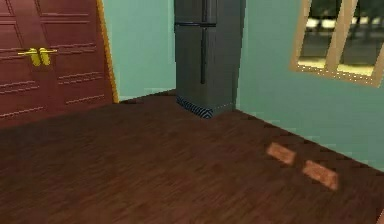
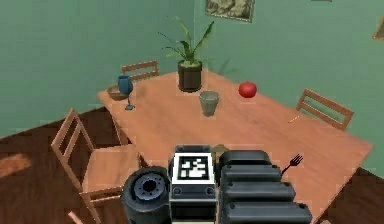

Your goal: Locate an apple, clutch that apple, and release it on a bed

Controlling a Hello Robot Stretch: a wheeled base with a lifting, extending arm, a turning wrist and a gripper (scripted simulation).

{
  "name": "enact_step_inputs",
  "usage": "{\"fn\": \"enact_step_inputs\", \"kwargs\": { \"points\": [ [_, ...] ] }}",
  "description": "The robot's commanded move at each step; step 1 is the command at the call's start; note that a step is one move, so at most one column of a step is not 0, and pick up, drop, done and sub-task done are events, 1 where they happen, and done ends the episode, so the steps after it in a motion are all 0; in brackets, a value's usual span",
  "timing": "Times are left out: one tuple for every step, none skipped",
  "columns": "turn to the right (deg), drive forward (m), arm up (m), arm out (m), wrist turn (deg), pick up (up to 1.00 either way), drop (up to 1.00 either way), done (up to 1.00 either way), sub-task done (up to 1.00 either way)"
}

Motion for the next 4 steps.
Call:
{"fn": "enact_step_inputs", "kwargs": {
  "points": [
    [45.0,0.00,0.00,0.00,0.0,0.00,0.00,0.00,0.00],
    [21.0,0.00,0.00,0.00,0.0,0.00,0.00,0.00,0.00],
    [-45.0,0.00,0.00,0.00,0.0,0.00,0.00,0.00,0.00],
    [-45.0,0.00,0.00,0.00,0.0,0.00,0.00,0.00,0.00]
  ]
}}
